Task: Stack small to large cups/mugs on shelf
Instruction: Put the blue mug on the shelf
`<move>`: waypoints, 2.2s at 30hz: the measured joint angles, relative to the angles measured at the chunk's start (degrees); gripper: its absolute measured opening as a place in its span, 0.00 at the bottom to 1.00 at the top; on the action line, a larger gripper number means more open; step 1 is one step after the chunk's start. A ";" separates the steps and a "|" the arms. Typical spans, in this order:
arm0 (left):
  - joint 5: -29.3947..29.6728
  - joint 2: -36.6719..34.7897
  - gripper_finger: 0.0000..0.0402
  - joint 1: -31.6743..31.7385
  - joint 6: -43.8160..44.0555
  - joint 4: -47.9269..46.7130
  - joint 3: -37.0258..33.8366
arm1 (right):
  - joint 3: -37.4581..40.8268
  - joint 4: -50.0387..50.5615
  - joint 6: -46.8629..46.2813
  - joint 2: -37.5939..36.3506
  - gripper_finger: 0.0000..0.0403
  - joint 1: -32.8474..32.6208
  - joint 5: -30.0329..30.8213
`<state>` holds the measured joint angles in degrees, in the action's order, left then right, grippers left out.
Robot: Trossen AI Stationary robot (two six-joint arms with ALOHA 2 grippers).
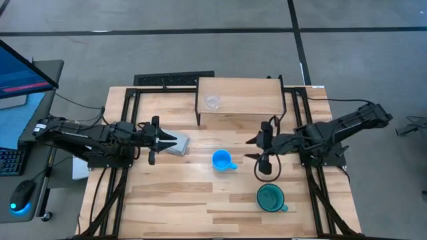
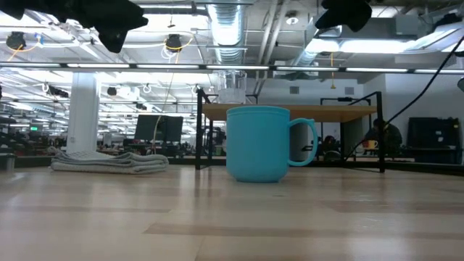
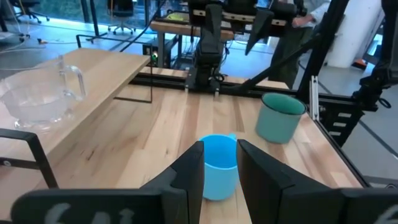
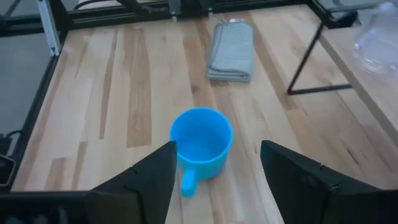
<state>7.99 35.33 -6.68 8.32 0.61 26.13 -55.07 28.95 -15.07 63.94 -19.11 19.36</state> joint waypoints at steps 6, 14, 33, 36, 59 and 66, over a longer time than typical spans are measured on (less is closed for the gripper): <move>0.00 0.00 0.21 0.00 -0.05 -0.03 0.00 | 0.00 -4.29 8.16 3.83 0.64 -0.90 0.02; 0.00 0.02 0.21 0.00 -0.05 -0.05 0.00 | -0.04 -5.12 14.45 8.31 0.64 -1.03 -0.01; 0.31 0.04 0.21 0.03 1.94 -0.29 0.00 | -0.04 -12.77 -0.61 16.91 0.64 6.84 -7.50; 0.31 0.04 0.21 0.03 2.01 -0.33 0.00 | -0.04 -12.86 -2.48 17.08 0.64 7.89 -7.54; 0.36 0.31 0.21 0.03 2.28 -3.10 0.02 | -12.63 0.77 -4.43 31.43 0.64 8.81 -10.32; 0.02 0.31 0.21 0.00 2.88 -4.38 0.02 | -18.21 5.33 -2.77 34.84 0.64 9.21 -7.11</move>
<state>8.00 35.64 -6.68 11.20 -3.78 26.15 -73.27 34.28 -17.84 98.78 -9.90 12.25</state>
